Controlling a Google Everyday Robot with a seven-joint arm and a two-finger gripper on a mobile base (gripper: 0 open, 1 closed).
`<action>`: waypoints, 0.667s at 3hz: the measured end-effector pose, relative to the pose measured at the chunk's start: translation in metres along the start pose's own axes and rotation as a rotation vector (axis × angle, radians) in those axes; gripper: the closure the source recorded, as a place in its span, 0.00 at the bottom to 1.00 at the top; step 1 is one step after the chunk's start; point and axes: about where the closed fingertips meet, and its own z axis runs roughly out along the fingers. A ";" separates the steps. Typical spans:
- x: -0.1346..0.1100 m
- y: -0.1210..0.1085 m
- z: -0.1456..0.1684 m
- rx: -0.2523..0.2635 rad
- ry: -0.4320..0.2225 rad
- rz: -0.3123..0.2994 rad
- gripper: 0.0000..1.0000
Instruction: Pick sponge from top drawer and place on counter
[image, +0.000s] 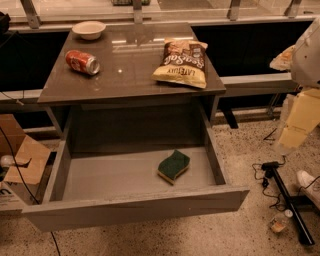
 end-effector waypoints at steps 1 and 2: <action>-0.006 -0.002 0.009 0.004 -0.013 -0.002 0.00; -0.018 0.003 0.041 -0.030 -0.073 0.003 0.00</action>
Offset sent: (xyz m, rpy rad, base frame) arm 0.0236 0.0476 -0.0790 0.1702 0.0456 0.0457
